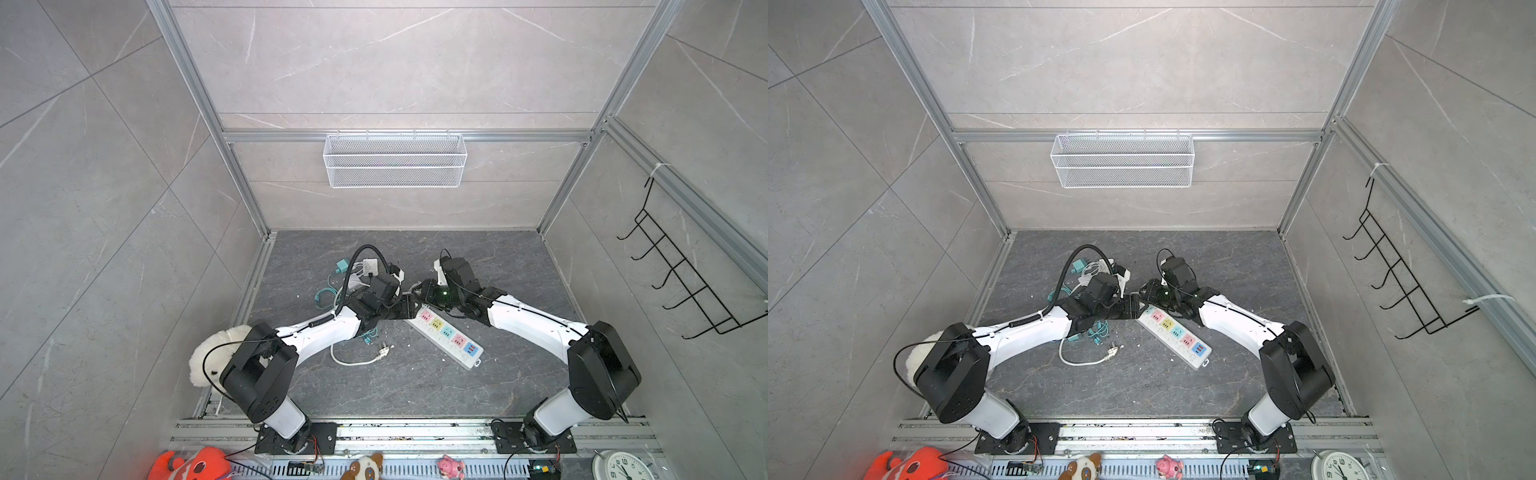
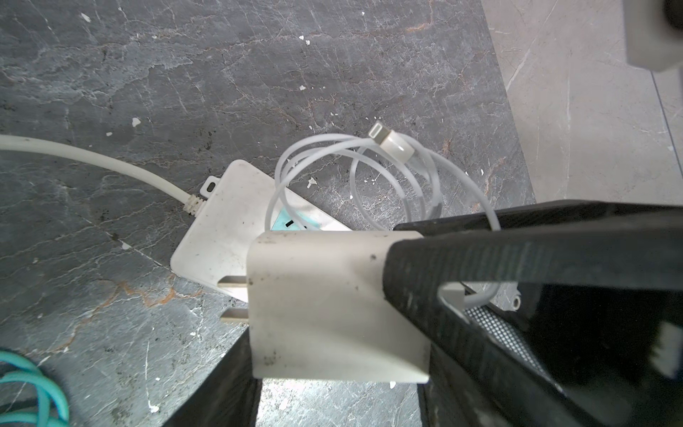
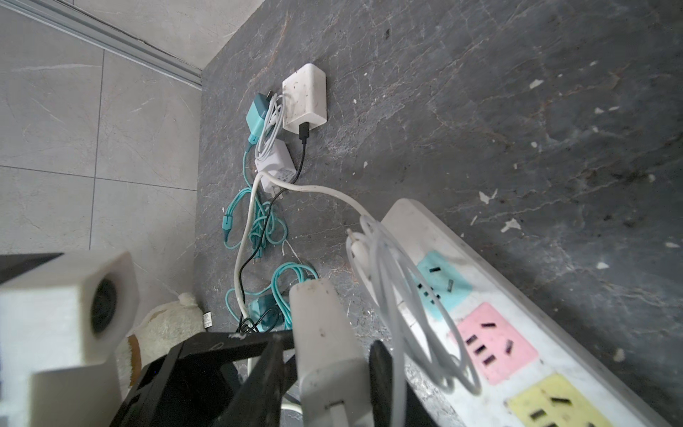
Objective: Insert plugs into power strip
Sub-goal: Insert the plug into the socket.
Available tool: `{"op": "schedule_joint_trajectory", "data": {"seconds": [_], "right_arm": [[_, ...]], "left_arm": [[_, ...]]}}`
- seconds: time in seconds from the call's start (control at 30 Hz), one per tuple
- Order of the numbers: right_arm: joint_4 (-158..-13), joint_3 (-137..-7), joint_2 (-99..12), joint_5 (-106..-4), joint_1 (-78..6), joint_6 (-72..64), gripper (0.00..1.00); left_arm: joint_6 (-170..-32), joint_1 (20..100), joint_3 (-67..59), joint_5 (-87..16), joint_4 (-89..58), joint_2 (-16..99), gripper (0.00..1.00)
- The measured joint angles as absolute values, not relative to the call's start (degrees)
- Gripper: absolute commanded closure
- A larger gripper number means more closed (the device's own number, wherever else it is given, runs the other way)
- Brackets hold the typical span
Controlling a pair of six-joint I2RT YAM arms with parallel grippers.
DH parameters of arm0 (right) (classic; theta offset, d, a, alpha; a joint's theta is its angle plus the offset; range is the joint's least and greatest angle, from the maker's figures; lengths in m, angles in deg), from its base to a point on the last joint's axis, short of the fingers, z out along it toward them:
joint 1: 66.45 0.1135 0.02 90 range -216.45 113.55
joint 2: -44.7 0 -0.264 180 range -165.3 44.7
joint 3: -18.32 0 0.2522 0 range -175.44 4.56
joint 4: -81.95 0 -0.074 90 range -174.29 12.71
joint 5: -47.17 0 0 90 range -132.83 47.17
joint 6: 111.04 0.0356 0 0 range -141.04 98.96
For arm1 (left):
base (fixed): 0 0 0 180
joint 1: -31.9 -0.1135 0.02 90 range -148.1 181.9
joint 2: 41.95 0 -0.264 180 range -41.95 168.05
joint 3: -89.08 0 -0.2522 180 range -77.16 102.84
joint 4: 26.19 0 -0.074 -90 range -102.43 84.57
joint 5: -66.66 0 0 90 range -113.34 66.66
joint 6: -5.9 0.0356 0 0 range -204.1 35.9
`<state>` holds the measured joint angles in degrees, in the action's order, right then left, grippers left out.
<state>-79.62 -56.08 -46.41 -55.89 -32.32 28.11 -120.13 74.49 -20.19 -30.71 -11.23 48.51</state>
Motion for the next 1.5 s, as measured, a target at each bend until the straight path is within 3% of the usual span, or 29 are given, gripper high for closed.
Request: {"op": "schedule_joint_trajectory", "data": {"seconds": [0.4, 0.77, 0.87, 1.03, 1.23, 1.5], "right_arm": [[-80.5, -56.1, -46.9, -55.1, -32.3, 28.3, 0.85], [-80.5, -56.1, -46.8, -54.3, -32.5, 28.3, 0.98], [-80.4, -56.1, -46.8, -54.1, -32.5, 28.3, 1.0], [-80.1, -56.1, -46.5, -53.6, -32.4, 28.3, 1.0], [-78.3, -56.2, -45.6, -50.7, -32.2, 27.2, 1.0], [-75.9, -56.7, -45.6, -48.1, -32.0, 25.4, 1.0]], "left_arm": [[-120.4, 74.8, -19.1, -29.5, -10.7, 49.0, 0.78], [-120.4, 74.8, -18.6, -29.5, -10.5, 49.4, 0.57], [-120.4, 74.8, -18.6, -29.5, -10.5, 49.4, 0.51], [-120.2, 74.8, -18.5, -29.7, -10.5, 49.4, 0.34], [-119.4, 75.4, -18.1, -29.9, -10.4, 49.4, 0.26], [-118.6, 76.0, -18.0, -29.9, -9.8, 49.3, 0.25]]}}
